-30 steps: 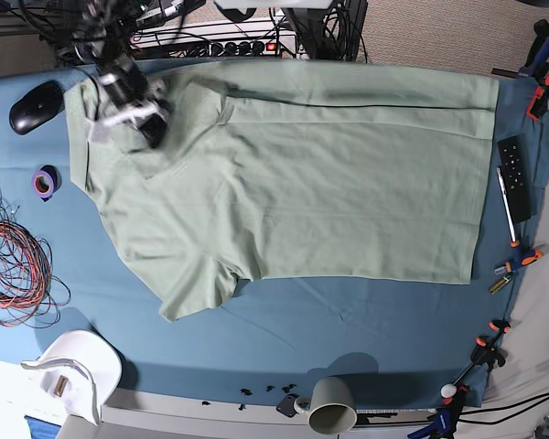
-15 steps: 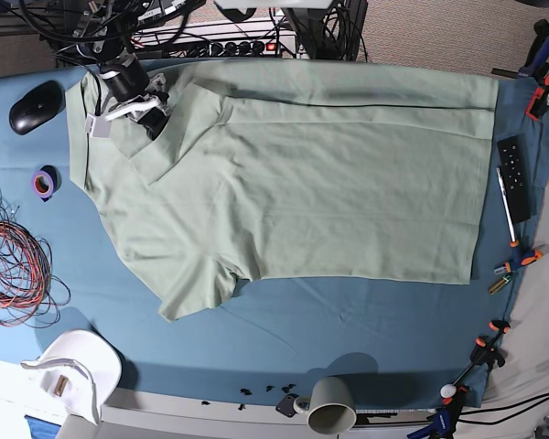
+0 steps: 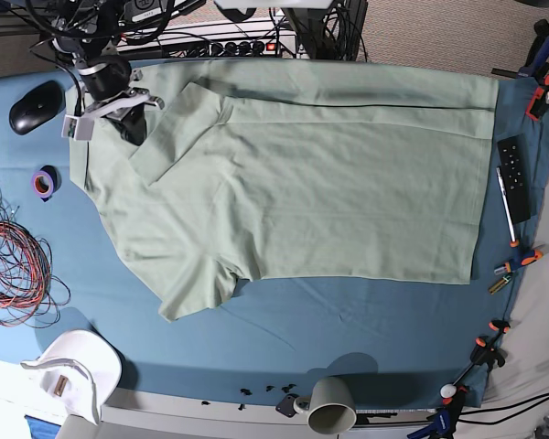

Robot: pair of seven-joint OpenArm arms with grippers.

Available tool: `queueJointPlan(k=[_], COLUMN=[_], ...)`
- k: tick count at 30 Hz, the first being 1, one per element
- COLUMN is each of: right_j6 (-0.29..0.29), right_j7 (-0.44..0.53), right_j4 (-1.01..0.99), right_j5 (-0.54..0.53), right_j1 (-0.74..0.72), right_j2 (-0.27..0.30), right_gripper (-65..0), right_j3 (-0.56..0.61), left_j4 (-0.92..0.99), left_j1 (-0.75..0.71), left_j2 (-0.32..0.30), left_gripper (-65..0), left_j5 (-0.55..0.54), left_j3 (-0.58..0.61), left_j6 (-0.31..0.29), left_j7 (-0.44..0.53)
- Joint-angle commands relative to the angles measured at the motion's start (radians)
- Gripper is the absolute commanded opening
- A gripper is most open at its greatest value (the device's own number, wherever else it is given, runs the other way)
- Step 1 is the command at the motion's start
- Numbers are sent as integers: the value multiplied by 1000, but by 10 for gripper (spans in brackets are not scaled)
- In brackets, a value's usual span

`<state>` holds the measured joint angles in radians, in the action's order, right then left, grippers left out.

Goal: Fold the T-shirt properly
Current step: 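Grasp the sleeve nearest the right gripper and lift it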

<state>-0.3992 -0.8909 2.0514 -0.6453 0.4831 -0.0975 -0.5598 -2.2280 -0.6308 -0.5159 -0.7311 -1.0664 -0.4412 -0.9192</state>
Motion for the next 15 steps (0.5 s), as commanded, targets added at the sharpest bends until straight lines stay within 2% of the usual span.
queueJointPlan(k=[1, 3, 9, 15], right_j6=[-6, -3, 84, 105], right_j7=[23, 21, 52, 67], right_j4=[15, 15, 15, 7], right_j5=[7, 50, 146, 151], right_j1=[4, 4, 4, -1], right_j2=[6, 6, 6, 6], right_gripper=[-650, -650, -650, -650], right_j3=[-2, -2, -2, 37], left_j4=[-11, -11, -11, -11], left_j1=[-3, -3, -3, -3], left_j2=[-19, -19, -19, -19], left_gripper=[-650, -650, -650, -650], left_j5=[-7, -8, -13, -26], left_j3=[-10, -10, -10, -10], left_j6=[4, 4, 4, 3], left_j7=[22, 22, 22, 22])
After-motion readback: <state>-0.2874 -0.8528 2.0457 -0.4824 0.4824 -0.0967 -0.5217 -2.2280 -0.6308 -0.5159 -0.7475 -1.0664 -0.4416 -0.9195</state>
